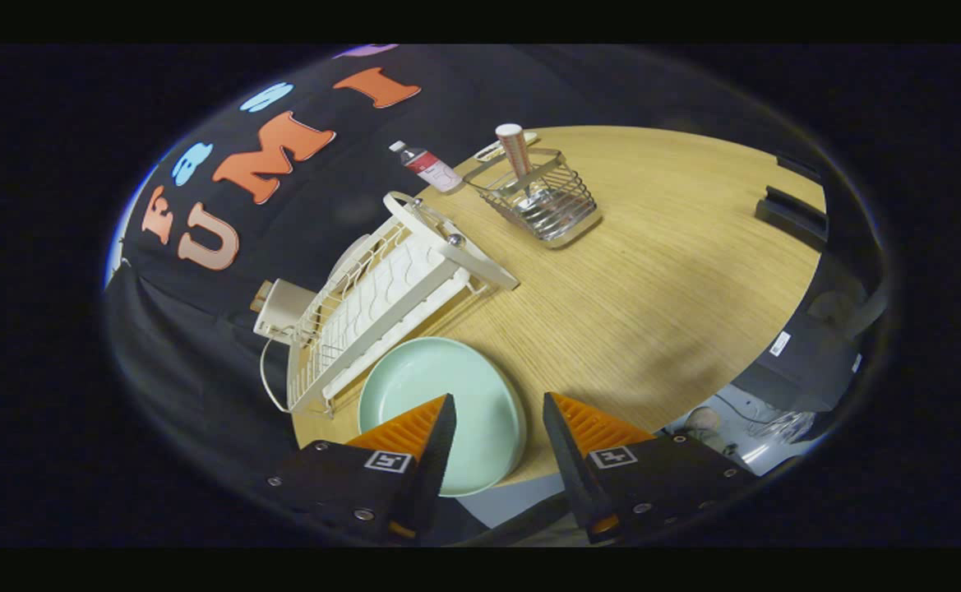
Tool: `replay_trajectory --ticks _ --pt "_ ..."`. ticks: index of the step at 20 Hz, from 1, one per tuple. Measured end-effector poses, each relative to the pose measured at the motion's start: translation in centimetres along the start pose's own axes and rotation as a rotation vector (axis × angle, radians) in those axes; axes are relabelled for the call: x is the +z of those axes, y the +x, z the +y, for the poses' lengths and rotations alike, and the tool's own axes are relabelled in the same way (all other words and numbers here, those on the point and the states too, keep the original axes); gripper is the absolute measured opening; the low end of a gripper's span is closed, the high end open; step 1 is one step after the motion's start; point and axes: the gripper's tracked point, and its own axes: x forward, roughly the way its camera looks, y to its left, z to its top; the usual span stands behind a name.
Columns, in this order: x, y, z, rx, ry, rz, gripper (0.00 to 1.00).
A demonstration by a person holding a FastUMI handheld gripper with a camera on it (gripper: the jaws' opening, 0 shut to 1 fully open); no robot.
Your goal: Take the plate from the dish rack, then take the spoon from the basket and place it into the plate.
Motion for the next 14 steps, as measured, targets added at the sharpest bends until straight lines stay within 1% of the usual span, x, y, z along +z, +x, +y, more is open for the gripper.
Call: replay_trajectory --ticks 1,2,6,8,14 --pt "0.6 -0.2 -0.6 -0.022 -0.039 -0.017 0.67" --pt "1.2 -0.5 -1.1 -0.034 -0.068 -0.027 0.75" --pt "3.6 -1.5 -1.9 -0.07 -0.156 -0.081 0.97" --pt "5.3 -2.1 -2.6 -0.106 -0.203 -0.122 0.99" --pt "10.9 -3.5 -3.5 -0.198 -0.343 -0.264 0.99"
